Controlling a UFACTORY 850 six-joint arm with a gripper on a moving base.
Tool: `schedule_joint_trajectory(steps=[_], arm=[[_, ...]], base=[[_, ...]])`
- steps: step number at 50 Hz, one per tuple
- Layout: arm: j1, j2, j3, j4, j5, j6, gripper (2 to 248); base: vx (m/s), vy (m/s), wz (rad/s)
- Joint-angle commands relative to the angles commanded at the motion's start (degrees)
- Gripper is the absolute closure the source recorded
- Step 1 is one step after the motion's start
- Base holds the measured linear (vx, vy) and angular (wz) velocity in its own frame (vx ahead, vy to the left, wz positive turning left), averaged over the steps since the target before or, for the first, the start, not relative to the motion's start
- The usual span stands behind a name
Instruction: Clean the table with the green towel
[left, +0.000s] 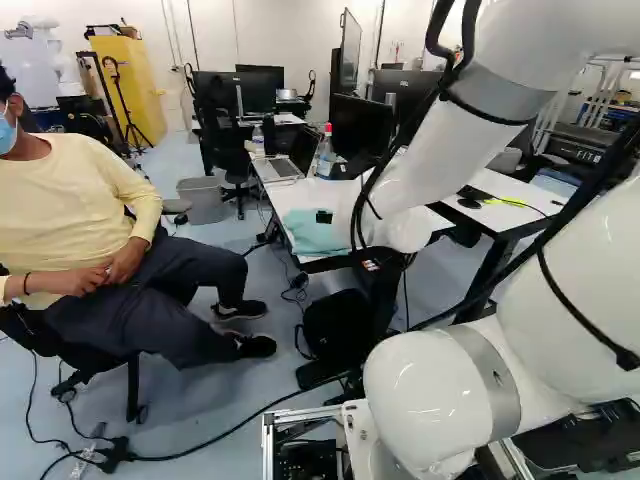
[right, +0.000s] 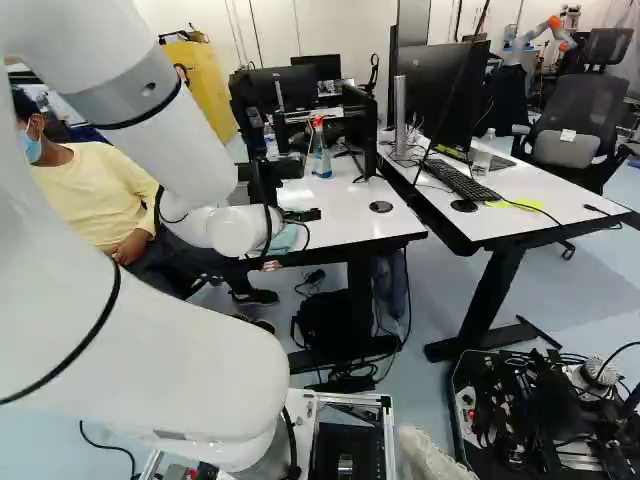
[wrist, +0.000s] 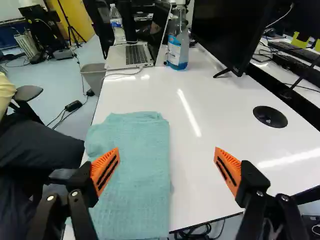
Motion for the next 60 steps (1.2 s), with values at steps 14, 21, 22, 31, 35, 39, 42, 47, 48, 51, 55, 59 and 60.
schedule_joint_trajectory(steps=[14,21,22,31,35,39,42,47,48,51,55,59,60], arm=[[-0.9,0.8,3.0,-0.1,5.0,0.0,3],[-1.2,1.2,4.2,-0.2,7.0,0.0,3],[-1.3,1.2,4.3,-0.2,7.3,0.0,3],[-1.6,1.6,5.6,-0.3,9.3,0.0,3],[-1.7,1.7,6.0,-0.3,10.1,0.0,3],[-1.9,1.8,6.4,-0.3,10.7,0.0,3],[-1.9,1.9,6.6,-0.3,11.1,0.0,3],[-2.0,2.0,7.0,-0.4,11.7,0.0,3],[-2.0,2.0,7.0,-0.4,11.8,0.0,3],[-2.1,2.0,7.2,-0.4,12.0,0.0,3],[-2.1,2.1,7.3,-0.4,12.2,0.0,3],[-2.1,2.1,7.4,-0.4,12.4,0.0,3],[-2.1,2.1,7.4,-0.4,12.4,0.0,3]], base=[[0.0,0.0,0.0],[0.0,0.0,0.0],[0.0,0.0,0.0],[0.0,0.0,0.0],[0.0,0.0,0.0],[0.0,0.0,0.0],[0.0,0.0,0.0],[0.0,0.0,0.0],[0.0,0.0,0.0],[0.0,0.0,0.0],[0.0,0.0,0.0],[0.0,0.0,0.0],[0.0,0.0,0.0]])
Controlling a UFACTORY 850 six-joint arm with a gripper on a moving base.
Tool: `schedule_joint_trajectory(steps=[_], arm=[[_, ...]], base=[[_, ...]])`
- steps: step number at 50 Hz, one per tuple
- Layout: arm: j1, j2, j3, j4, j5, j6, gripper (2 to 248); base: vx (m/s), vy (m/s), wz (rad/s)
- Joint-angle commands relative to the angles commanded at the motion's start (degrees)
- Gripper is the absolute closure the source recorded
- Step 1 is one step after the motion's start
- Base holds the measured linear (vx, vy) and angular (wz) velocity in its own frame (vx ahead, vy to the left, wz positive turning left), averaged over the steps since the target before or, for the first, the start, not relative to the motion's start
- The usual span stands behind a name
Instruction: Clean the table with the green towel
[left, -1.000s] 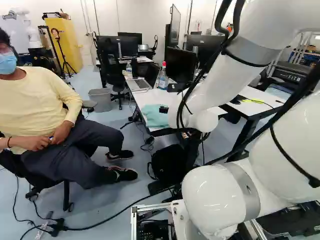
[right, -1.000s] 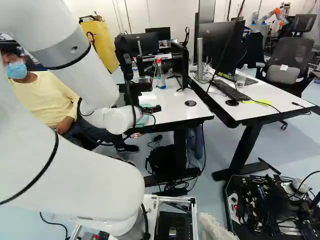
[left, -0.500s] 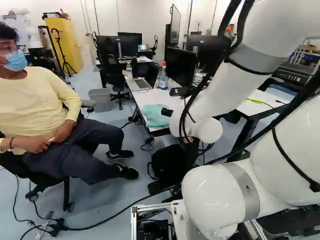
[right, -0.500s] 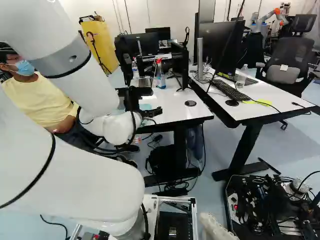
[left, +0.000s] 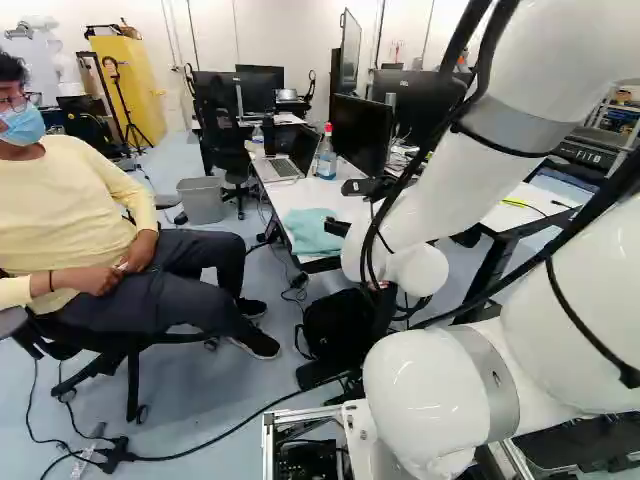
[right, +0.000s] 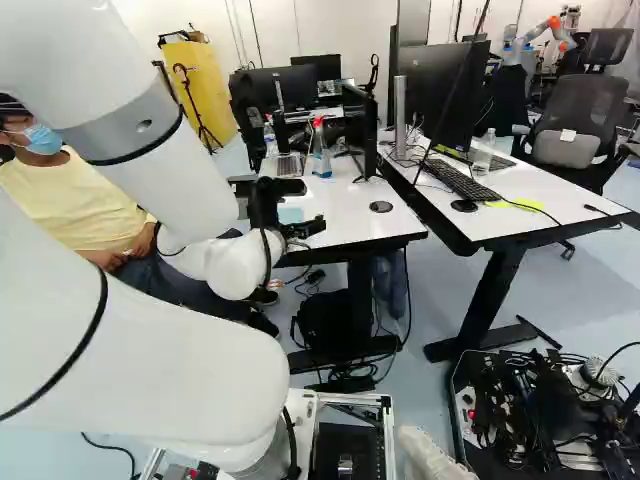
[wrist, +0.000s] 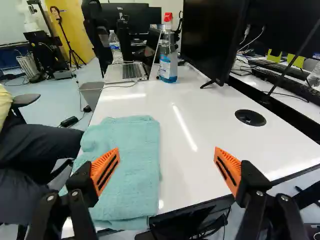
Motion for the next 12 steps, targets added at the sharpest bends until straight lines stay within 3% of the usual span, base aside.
schedule_joint_trajectory(steps=[12], arm=[[0.0,0.0,0.0,0.0,0.0,0.0,3]], base=[[0.0,0.0,0.0]])
